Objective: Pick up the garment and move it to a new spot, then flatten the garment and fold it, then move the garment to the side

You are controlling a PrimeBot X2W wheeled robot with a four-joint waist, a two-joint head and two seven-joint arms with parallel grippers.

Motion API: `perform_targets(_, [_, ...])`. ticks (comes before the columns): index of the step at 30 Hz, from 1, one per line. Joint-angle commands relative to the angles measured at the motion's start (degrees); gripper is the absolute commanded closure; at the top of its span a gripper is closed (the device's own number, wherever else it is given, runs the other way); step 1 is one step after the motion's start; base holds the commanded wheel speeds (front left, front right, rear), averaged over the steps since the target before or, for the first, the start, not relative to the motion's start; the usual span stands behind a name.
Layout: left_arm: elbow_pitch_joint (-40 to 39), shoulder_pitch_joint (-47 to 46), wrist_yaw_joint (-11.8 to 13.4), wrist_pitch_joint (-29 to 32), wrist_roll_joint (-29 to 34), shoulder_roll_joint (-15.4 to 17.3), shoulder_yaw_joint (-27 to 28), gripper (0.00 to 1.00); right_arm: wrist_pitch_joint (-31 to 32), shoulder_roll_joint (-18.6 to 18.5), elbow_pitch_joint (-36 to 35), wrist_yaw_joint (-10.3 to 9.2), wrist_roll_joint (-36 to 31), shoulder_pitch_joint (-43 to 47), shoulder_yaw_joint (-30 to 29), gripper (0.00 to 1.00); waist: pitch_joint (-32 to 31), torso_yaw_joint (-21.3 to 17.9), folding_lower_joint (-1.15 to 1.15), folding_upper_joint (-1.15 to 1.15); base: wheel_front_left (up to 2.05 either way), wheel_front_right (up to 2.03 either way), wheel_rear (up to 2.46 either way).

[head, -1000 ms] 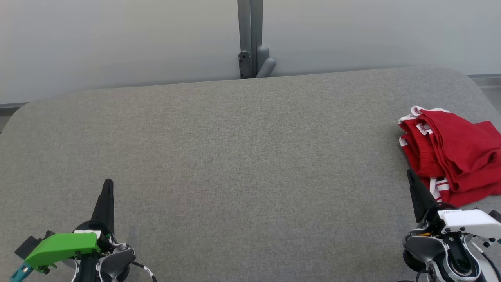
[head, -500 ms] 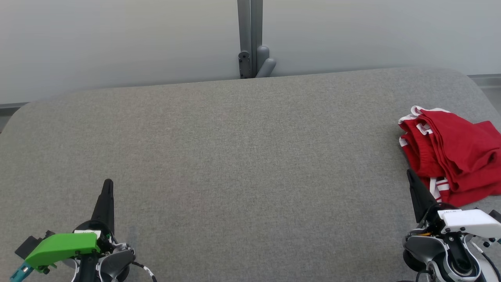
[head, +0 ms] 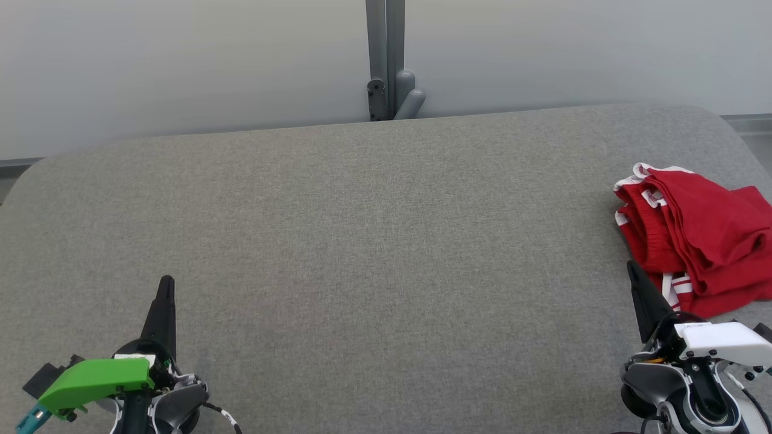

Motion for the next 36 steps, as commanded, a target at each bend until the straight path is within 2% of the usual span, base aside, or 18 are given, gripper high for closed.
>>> perform_targets(1, [-0.2, -0.7, -0.2, 0.0, 0.0, 0.4, 0.1, 1.0, 0.2, -0.3, -0.3, 0.02, 0.3, -0.2, -0.1, 1.0, 0.0, 0.0, 0.0, 0.0, 0.0, 0.0, 0.0])
perform_targets(36, [-0.2, -0.7, -0.2, 0.0, 0.0, 0.4, 0.1, 1.0, 0.2, -0.3, -0.3, 0.02, 0.3, -0.2, -0.1, 1.0, 0.0, 0.0, 0.0, 0.0, 0.0, 0.0, 0.0])
